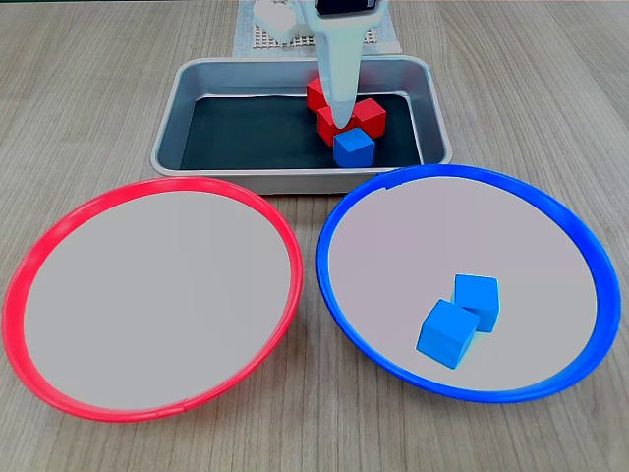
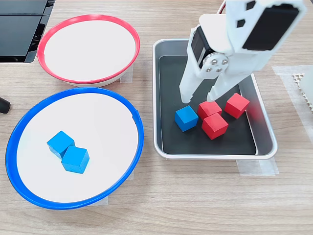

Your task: Move six blocks tray to matching dishes

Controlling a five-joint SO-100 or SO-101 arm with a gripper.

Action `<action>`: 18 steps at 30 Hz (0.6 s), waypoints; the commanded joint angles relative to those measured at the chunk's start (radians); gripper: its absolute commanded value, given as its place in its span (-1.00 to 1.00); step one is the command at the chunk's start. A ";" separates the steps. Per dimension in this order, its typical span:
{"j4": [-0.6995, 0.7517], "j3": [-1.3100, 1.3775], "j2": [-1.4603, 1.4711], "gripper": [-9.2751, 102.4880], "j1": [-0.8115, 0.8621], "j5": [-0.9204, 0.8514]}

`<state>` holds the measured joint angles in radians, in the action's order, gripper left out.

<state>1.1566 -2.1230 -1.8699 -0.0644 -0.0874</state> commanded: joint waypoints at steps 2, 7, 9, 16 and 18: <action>-0.035 0.049 0.014 -0.58 -0.029 -0.035; -0.063 0.086 0.098 -0.54 -0.035 -0.117; -0.064 0.092 0.118 -0.53 -0.026 -0.149; -0.083 0.084 0.164 -0.54 -0.008 -0.255; -0.098 0.084 0.178 -0.57 -0.006 -0.268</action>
<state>1.0769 -2.0617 -1.6935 -0.0798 -0.3359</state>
